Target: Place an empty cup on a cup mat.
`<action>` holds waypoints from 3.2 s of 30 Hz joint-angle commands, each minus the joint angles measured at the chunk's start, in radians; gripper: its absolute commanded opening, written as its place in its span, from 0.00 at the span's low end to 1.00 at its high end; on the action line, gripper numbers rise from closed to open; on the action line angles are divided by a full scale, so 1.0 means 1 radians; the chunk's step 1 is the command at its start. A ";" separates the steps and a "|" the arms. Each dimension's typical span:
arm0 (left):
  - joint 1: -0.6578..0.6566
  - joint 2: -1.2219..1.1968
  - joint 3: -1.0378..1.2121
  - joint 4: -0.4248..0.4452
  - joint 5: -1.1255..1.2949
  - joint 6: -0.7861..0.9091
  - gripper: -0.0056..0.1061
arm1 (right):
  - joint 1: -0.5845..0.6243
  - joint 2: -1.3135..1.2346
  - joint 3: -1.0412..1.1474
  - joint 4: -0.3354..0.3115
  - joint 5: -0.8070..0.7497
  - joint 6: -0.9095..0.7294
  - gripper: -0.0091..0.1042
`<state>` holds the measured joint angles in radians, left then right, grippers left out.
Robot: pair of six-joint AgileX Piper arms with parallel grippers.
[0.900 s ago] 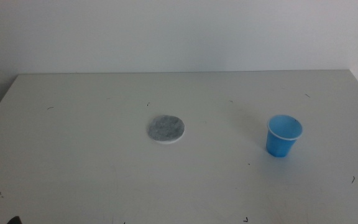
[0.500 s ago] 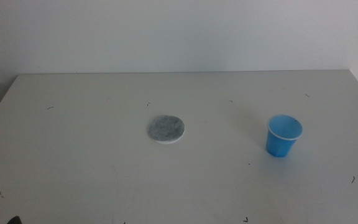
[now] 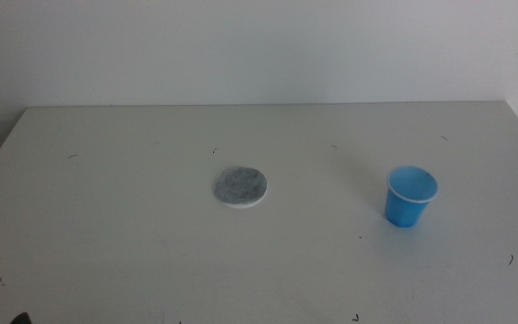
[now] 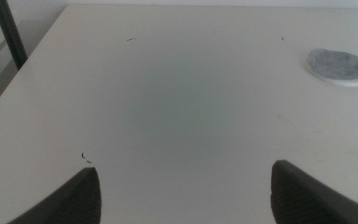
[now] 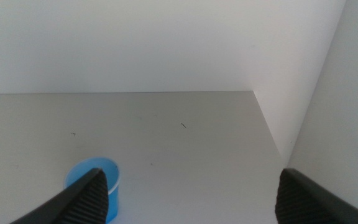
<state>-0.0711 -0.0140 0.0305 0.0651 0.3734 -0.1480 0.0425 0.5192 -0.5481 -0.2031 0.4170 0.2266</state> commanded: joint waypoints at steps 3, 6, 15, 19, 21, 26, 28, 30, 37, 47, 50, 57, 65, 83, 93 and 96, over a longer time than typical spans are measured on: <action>0.001 -0.011 -0.006 0.000 -0.068 -0.011 0.99 | 0.004 0.130 -0.158 -0.012 -0.031 -0.004 0.71; 0.001 -0.011 -0.006 0.000 -0.068 -0.011 0.99 | 0.004 0.194 -0.250 0.001 0.021 -0.004 0.71; 0.001 -0.011 -0.006 0.000 -0.068 -0.011 0.99 | 0.004 0.383 -0.551 0.084 0.280 -0.057 0.71; 0.001 -0.011 -0.006 0.000 -0.068 -0.011 0.99 | 0.004 0.493 -0.685 0.128 0.413 -0.071 0.71; 0.001 -0.011 -0.006 0.000 -0.068 -0.011 0.99 | 0.004 0.557 -0.743 0.155 0.474 -0.073 0.71; 0.001 -0.011 -0.006 0.000 -0.068 -0.011 0.99 | 0.004 0.708 -0.890 0.203 0.636 -0.073 0.71; 0.001 -0.011 -0.006 0.000 -0.068 -0.011 0.99 | 0.004 0.770 -0.938 0.214 0.683 -0.073 0.71; 0.001 -0.011 -0.006 0.000 -0.068 -0.011 0.99 | 0.004 0.825 -0.986 0.221 0.708 -0.073 0.71; 0.001 -0.011 -0.006 0.000 -0.068 -0.011 0.99 | 0.004 0.978 -1.074 0.259 0.714 -0.073 0.71; 0.001 -0.011 -0.006 0.000 -0.068 -0.011 0.99 | 0.022 1.130 -1.076 0.305 0.718 -0.073 0.71; 0.001 -0.011 -0.006 0.000 -0.068 -0.011 0.99 | 0.048 1.162 -1.076 0.300 0.723 -0.073 0.71; 0.001 -0.011 -0.006 0.000 -0.068 -0.011 0.99 | 0.107 1.237 -1.076 0.286 0.720 -0.073 0.70; 0.001 -0.009 -0.006 0.000 -0.068 -0.011 0.99 | 0.132 1.305 -1.075 0.281 0.724 -0.069 0.61; 0.001 -0.009 -0.006 0.000 -0.068 -0.011 0.99 | 0.131 1.413 -1.055 0.266 0.743 -0.069 0.45; 0.001 -0.009 -0.006 0.000 -0.068 -0.011 0.99 | 0.131 1.452 -1.055 0.247 0.742 -0.066 0.33; 0.001 -0.009 -0.006 0.000 -0.068 -0.011 0.99 | 0.131 1.452 -1.055 0.239 0.742 -0.066 0.18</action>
<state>-0.0711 -0.0140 0.0305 0.0651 0.3734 -0.1480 0.1739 2.0255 -1.5833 0.0514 1.1604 0.1628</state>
